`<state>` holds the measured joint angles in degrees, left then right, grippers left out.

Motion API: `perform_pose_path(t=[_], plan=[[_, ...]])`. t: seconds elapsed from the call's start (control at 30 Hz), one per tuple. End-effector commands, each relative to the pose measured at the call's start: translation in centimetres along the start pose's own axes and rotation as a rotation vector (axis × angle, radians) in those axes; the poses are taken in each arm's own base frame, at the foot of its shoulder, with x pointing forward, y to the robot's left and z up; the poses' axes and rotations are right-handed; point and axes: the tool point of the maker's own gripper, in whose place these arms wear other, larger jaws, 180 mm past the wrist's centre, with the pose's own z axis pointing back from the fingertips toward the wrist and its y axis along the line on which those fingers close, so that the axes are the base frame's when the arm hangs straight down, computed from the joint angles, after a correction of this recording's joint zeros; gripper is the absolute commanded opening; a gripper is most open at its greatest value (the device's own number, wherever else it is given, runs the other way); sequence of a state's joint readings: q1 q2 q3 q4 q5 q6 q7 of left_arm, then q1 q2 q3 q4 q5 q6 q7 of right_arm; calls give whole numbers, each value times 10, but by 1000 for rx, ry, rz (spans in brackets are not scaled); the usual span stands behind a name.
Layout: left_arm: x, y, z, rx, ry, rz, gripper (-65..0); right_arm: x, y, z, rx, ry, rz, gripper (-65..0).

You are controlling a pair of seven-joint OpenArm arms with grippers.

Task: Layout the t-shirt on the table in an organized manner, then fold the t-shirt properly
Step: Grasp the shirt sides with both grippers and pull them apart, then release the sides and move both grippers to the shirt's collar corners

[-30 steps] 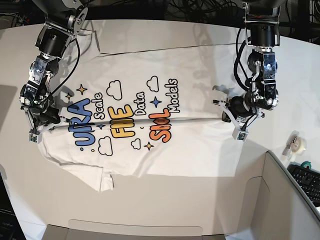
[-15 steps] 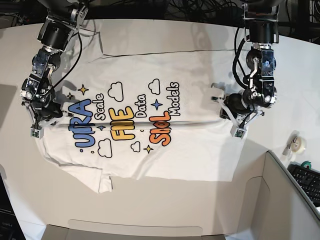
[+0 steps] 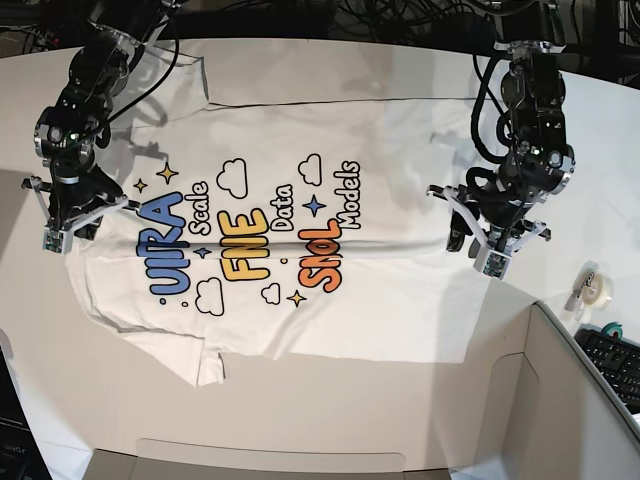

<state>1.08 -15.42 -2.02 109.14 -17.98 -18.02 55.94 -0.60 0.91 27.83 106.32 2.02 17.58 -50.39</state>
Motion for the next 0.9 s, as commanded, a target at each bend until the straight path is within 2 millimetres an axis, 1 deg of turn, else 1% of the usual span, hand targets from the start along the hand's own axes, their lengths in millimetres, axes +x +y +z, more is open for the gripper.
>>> perform_pose_path(t=[0.0, 0.07, 0.13, 0.27, 0.33, 0.43, 0.5, 0.6, 0.7, 0.77, 0.83, 0.87], plan=[[11, 3, 9, 16, -47, -14, -471, 13, -9, 11, -25, -58, -7, -576], [0, 3, 18, 25, -31, -14, -470, 6, -19, 26, -60, -60, -21, -574], [-11, 3, 22, 27, -8, -9, -470, -5, -35, 42, -100, -58, -58, -573], [-38, 0, 27, 20, 57, -14, -470, -35, -66, 67, -93, -50, -233, -572], [-49, -3, 29, 13, 79, -11, -470, -50, -77, 80, -82, -36, -310, -572], [-58, -3, 32, 11, 101, -17, -470, -74, -93, 101, -67, 14, -426, -572], [-60, -4, 32, 9, 105, -16, -469, -90, -102, 113, -60, 57, -505, -569], [-62, -4, 32, 8, 116, -17, -468, -116, -105, 123, -31, 140, -607, -517], [-63, -5, 32, 7, 119, -16, -468, -138, -106, 128, -15, 214, -678, -469], [-70, -7, 34, 3, 135, -13, -468, -153, -104, 128, -7, 263, -713, -441], [-73, -8, 35, 0, 139, -12, -468, -169, -98, 127, 9, 310, -749, -418], [-73, -8, 35, -1, 138, -12, -468, -173, -96, 126, 20, 324, -754, -413]])
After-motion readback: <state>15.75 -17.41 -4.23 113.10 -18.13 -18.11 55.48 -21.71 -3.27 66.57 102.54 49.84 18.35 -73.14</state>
